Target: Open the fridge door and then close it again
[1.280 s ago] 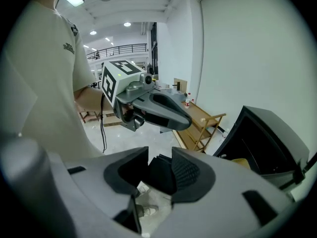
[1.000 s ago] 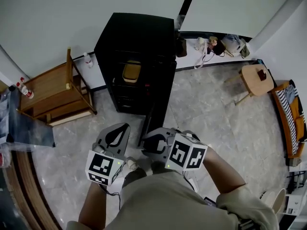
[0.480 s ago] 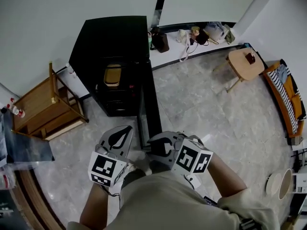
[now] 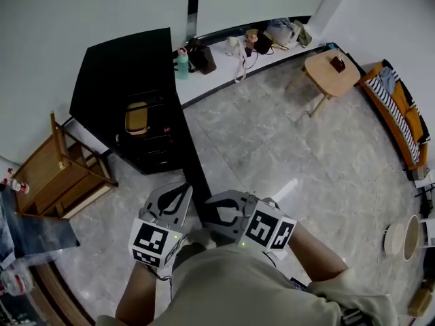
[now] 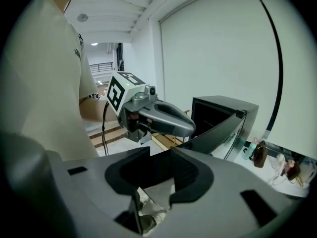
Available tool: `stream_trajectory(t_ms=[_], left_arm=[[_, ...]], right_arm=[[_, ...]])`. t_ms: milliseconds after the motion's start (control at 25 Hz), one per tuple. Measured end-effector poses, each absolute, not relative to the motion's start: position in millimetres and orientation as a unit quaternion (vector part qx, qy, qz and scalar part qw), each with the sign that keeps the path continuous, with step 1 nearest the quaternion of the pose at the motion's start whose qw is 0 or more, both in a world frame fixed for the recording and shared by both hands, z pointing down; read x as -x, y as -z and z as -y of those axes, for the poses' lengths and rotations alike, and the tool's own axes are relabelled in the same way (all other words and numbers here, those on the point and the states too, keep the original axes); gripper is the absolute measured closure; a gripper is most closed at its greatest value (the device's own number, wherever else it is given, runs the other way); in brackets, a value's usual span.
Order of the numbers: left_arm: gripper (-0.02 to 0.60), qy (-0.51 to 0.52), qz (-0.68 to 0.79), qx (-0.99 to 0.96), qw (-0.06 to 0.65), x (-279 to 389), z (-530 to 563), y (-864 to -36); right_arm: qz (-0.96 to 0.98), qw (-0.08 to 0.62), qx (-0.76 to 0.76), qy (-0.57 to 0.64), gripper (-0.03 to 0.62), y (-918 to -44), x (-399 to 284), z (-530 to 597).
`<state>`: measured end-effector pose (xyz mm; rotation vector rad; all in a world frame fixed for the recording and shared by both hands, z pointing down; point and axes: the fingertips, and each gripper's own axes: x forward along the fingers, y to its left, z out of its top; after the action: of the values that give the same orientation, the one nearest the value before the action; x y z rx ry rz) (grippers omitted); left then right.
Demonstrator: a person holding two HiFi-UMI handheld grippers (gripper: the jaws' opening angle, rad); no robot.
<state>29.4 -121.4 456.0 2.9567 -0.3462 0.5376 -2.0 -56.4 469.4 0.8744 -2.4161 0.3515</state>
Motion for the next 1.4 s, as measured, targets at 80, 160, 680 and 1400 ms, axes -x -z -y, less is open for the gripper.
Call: stream_trajectory(t_ms=[80, 160, 680, 1400], left_arm=[[0.574, -0.178, 0.115, -0.975, 0.060, -32.3, 119.6, -455.2], [0.574, -0.180, 0.115, -0.975, 0.060, -32.6, 118.5, -454.4], [0.574, -0.187, 0.095, -0.976, 0.057, -13.8, 122.0, -459.8], [0.574, -0.189, 0.054, -0.980, 0.041, -64.8, 102.5, -455.2]], right_arm=[[0.897, 0.264, -0.328, -0.133, 0.485, -468.1, 0.9, 54.6], [0.897, 0.263, -0.329, -0.134, 0.488, -466.9, -0.7, 53.3], [0.873, 0.259, -0.386, -0.147, 0.513, -469.6, -7.2, 60.6], [0.834, 0.260, -0.458, -0.165, 0.511, -471.6, -81.2, 39.8]])
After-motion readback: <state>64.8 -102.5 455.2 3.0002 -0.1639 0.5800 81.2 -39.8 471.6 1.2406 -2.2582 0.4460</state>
